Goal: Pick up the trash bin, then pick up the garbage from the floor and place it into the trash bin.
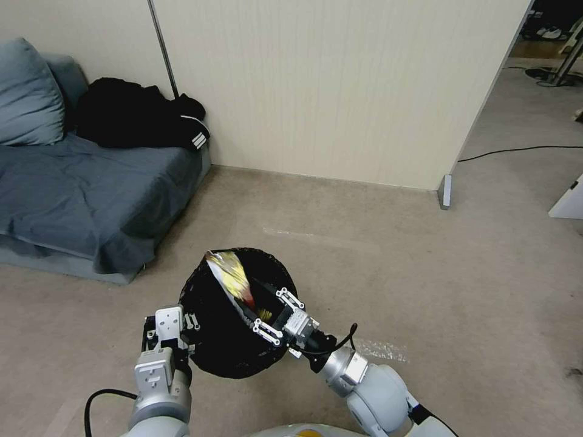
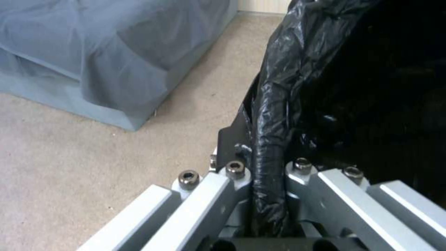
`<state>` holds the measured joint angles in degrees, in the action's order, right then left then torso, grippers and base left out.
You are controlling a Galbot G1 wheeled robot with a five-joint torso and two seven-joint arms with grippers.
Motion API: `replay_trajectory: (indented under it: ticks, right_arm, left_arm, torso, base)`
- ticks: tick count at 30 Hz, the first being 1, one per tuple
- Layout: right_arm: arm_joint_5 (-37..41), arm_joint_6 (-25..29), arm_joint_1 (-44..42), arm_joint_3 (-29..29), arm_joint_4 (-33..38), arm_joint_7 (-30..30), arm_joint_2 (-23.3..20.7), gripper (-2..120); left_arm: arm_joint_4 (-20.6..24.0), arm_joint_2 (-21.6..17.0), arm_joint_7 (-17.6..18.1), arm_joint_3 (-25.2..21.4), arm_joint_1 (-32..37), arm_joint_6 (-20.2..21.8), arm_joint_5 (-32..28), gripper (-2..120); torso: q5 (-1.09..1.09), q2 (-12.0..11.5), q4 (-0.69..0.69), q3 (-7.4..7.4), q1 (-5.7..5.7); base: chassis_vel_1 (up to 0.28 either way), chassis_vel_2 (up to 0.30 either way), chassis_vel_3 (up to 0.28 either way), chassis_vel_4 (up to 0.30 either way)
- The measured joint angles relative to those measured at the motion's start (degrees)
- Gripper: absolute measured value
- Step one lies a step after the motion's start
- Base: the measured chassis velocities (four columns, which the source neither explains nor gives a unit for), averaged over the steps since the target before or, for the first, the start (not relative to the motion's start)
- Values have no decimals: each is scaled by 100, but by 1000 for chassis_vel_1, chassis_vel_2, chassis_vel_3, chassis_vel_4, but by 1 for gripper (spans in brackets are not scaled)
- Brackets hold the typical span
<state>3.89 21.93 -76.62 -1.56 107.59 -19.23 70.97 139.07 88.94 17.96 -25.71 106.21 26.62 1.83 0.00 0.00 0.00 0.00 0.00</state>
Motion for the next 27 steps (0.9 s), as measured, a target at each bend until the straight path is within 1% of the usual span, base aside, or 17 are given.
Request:
replay_trajectory:
  ticks: [1,2,4,5,7,8,9,10,16,19,20,22,23,24,25,26,27]
  right_arm:
    - [-2,1,-11,14,8,0,0,70]
    - [-2,1,-11,14,8,0,0,70]
    - [-5,8,-27,49,22,-1,17,80]
    - [-5,8,-27,49,22,-1,17,80]
    - [-6,10,-39,60,53,-4,20,90]
    - [-6,10,-39,60,53,-4,20,90]
    - [-8,12,-47,62,70,-4,16,96]
    - [-9,17,-56,66,95,-5,12,99]
    - [-10,41,-69,118,288,87,45,100]
    - [-7,-18,-114,326,828,507,161,100]
    - [-7,-18,-114,326,828,507,161,100]
    - [-26,-102,-228,569,1241,791,261,100]
    - [-26,-102,-228,569,1241,791,261,100]
    - [-41,-116,-283,653,1375,879,300,100]
    - [-73,-124,-474,860,1658,1116,411,100]
    - [-86,-124,-597,952,1775,1281,456,100]
    - [-86,-124,-597,952,1775,1281,456,100]
  left_arm:
    - [0,1,0,0,-1,1,0,0]
    - [0,1,0,0,-1,1,0,0]
    - [0,2,-1,4,-5,4,0,0]
    - [0,2,-1,4,-5,4,0,0]
    - [0,2,-2,11,-7,5,0,0]
    - [0,2,-2,11,-7,5,0,0]
    - [0,2,-2,13,-9,5,0,0]
    - [0,3,-2,14,-11,4,0,0]
    - [0,4,-36,15,-10,-6,8,0]
    - [0,-2,-74,7,-2,-10,35,0]
    - [0,-2,-74,7,-2,-10,35,0]
    - [-3,-3,-84,-3,-3,-29,39,0]
    - [-3,-3,-84,-3,-3,-29,39,0]
    - [-8,-3,-86,-7,-6,-39,42,0]
    - [-25,-3,-105,-16,-11,-74,78,0]
    - [-29,-7,-112,-22,-12,-91,93,0]
    - [-29,-7,-112,-22,-12,-91,93,0]
  torso:
    - [0,0,0,0,0]
    - [0,0,0,0,0]
    - [0,0,0,0,0]
    - [0,0,0,0,0]
    - [0,0,0,0,0]
    - [0,0,0,0,0]
    - [0,0,0,0,0]
    - [0,0,0,0,0]
    - [0,0,0,0,0]
    - [0,0,1,0,0]
    - [0,0,1,0,0]
    - [0,0,1,0,0]
    - [0,0,1,0,0]
    - [0,0,0,0,0]
    - [-1,0,0,0,0]
    - [0,0,0,0,0]
    - [0,0,0,0,0]
  base:
    - [0,0,0,0]
    - [0,0,0,0]
    - [0,0,0,0]
    - [0,0,0,0]
    - [0,0,0,0]
    - [0,0,0,0]
    - [0,0,0,0]
    - [0,0,0,0]
    - [0,0,0,0]
    - [0,0,0,0]
    - [0,0,0,0]
    - [0,0,0,0]
    - [0,0,0,0]
    - [0,0,0,0]
    - [0,0,0,0]
    - [0,0,0,0]
    - [0,0,0,0]
